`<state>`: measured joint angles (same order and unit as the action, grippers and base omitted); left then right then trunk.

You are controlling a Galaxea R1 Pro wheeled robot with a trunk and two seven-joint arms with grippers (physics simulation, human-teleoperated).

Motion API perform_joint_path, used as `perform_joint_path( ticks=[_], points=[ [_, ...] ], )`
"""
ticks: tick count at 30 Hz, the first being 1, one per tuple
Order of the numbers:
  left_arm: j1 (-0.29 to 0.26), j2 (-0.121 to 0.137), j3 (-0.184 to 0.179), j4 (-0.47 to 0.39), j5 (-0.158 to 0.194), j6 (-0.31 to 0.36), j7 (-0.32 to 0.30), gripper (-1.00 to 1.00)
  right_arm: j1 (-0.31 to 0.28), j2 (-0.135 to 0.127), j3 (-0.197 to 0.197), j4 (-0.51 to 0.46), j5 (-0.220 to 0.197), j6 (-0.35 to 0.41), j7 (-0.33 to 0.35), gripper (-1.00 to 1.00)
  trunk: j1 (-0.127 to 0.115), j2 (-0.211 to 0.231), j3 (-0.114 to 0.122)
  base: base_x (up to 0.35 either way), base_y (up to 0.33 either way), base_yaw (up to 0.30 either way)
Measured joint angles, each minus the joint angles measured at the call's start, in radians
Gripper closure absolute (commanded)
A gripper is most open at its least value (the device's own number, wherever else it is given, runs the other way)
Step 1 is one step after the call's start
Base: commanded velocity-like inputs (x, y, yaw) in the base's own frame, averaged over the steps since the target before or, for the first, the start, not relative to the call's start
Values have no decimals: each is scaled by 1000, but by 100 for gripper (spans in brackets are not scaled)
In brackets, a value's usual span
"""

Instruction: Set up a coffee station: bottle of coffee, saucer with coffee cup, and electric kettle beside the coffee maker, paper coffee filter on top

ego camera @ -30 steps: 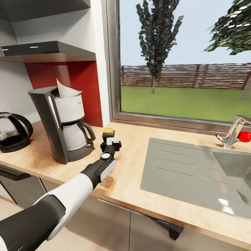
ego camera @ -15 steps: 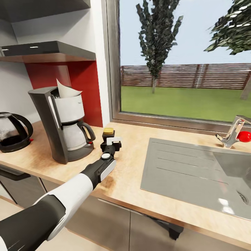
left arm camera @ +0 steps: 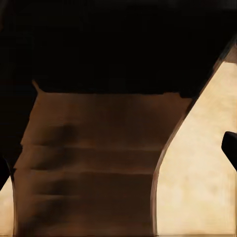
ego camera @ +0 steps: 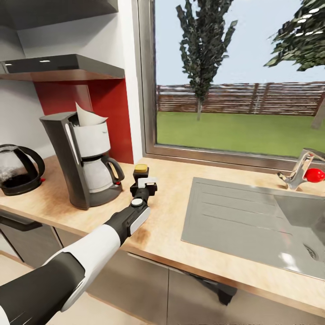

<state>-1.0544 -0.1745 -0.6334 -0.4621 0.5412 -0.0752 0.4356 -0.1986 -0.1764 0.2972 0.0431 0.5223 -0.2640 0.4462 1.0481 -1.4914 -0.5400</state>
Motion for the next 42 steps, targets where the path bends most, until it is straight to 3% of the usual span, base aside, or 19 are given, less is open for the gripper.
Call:
perform_joint_path(
  ticks=[34, 42],
  points=[
    [0, 0, 0, 0, -1, 0, -6, -100, 0, 0, 0, 0, 0, 0, 0, -100, 0, 0, 0, -185, 0, 0],
    [0, 0, 0, -1, 0, 0, -6, -100, 0, -1, 1, 0, 0, -1, 0, -100, 0, 0, 0, -38, 0, 0]
  ],
)
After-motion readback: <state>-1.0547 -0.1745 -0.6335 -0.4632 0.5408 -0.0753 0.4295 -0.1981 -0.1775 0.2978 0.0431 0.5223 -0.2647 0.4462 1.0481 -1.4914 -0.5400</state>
